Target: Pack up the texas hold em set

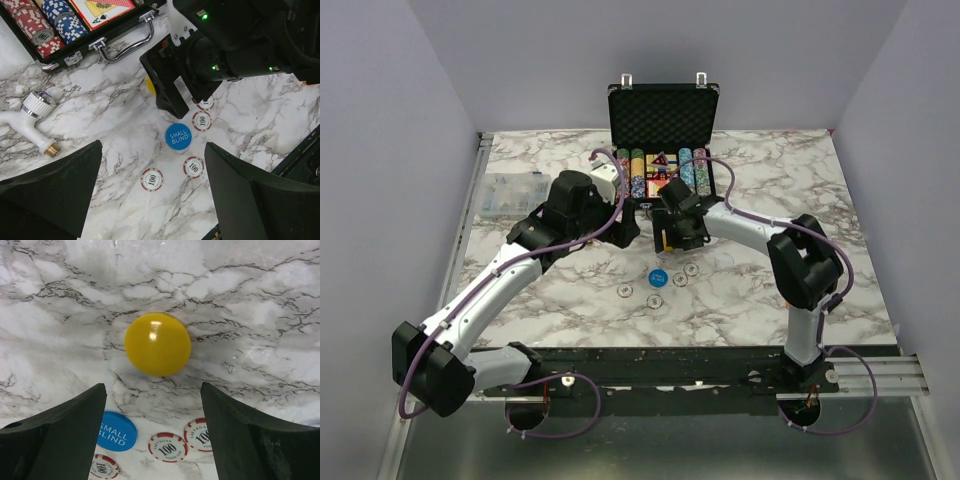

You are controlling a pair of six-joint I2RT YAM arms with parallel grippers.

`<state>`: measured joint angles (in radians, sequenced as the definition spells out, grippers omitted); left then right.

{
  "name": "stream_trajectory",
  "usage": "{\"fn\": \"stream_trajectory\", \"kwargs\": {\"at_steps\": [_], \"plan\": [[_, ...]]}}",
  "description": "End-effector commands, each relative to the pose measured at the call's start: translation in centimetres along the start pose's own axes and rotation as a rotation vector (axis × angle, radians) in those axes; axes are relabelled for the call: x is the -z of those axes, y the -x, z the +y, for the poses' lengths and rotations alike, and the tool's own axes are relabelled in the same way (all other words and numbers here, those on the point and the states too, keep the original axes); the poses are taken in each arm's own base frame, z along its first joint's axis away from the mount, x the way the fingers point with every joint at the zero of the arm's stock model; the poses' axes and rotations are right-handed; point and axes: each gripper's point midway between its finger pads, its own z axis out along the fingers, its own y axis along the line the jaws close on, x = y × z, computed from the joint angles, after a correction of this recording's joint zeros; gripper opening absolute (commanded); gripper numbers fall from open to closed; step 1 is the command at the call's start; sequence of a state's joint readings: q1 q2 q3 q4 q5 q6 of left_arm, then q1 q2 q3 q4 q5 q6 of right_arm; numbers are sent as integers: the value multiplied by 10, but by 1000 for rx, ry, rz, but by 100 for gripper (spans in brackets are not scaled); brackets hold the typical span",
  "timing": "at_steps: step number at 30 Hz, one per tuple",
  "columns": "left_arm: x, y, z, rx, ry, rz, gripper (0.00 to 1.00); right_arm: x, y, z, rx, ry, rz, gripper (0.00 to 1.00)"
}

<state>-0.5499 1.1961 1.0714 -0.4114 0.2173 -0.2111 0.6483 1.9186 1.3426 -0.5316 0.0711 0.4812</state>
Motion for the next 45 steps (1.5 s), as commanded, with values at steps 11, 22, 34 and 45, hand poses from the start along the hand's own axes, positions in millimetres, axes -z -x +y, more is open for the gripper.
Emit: {"fn": "stream_trajectory", "kwargs": {"at_steps": [11, 22, 34, 45], "plan": [[23, 17, -10, -24, -18, -67, 97, -34, 1, -6, 35, -127, 33, 78], [25, 20, -12, -26, -27, -73, 97, -40, -6, -15, 84, -237, 60, 68], [23, 18, -10, -27, -18, -66, 97, -50, -12, -10, 114, -225, 59, 64], [21, 16, -9, -26, -19, -62, 97, -47, -8, -5, 109, -188, 19, 49]]}}
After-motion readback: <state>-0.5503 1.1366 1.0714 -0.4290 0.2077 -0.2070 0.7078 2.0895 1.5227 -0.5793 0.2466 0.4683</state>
